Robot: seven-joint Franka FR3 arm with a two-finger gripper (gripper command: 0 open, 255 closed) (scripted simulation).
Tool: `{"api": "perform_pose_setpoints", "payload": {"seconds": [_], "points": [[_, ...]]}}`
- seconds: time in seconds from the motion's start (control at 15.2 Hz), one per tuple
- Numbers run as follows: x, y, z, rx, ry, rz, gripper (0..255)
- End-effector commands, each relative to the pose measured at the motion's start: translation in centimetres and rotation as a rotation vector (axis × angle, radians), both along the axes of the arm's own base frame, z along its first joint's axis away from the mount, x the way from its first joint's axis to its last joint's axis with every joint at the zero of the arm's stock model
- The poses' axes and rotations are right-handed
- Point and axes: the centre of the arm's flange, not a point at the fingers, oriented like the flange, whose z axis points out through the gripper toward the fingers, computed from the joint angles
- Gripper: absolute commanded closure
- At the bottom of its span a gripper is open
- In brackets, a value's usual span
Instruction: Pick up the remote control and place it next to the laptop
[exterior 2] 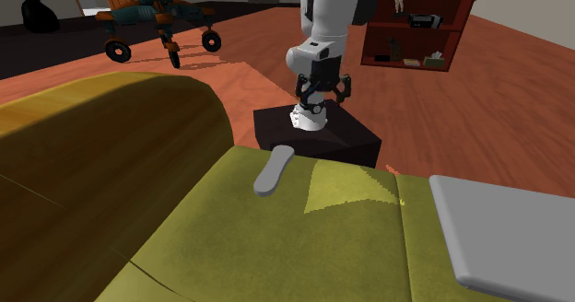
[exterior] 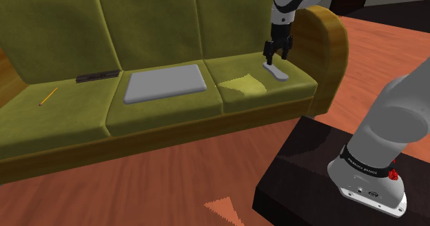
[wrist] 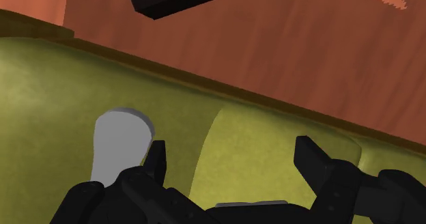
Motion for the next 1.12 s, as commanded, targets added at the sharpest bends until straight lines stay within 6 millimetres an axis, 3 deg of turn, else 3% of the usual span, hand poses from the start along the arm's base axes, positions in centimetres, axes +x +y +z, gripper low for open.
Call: {"api": "perform_pose_setpoints", "payload": {"seconds": [0.0,0.79,0.86,1.06], "points": [[1.0,-2.5,-1.3,-0.001,-0.01,-0.032,0],[5.2,-16.0,-7.9,0.003,-0.066,-0.219,0],[5.4,-16.9,-8.3,0.003,-0.07,-0.231,0],[5.5,-16.9,-9.9,0.003,-0.07,-0.231,0]]}}
